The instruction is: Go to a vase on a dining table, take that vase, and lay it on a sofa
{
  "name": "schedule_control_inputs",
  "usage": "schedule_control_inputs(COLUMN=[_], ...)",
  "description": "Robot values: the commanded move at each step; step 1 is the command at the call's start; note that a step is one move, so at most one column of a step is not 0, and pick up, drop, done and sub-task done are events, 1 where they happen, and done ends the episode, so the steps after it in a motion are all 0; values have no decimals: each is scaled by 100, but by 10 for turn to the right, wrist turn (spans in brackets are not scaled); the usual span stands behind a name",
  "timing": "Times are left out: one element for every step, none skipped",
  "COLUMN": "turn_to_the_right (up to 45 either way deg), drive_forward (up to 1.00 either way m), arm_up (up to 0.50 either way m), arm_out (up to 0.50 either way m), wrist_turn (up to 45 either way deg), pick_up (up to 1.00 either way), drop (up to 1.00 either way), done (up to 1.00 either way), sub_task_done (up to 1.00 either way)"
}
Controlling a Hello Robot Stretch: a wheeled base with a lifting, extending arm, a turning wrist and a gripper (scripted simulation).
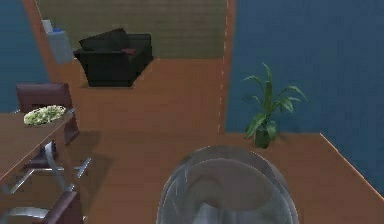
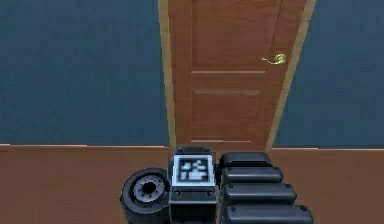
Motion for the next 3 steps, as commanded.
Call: schedule_control_inputs(turn_to_the_right=[0,-90,0], drive_forward=[80,0,100], arm_up=[0,0,0], arm_out=[0,0,0], wrist_turn=[0,0,0], pick_up=[0,0,0], drop=[0,0,0], done=[0,0,0], sub_task_done=[0,0,0])
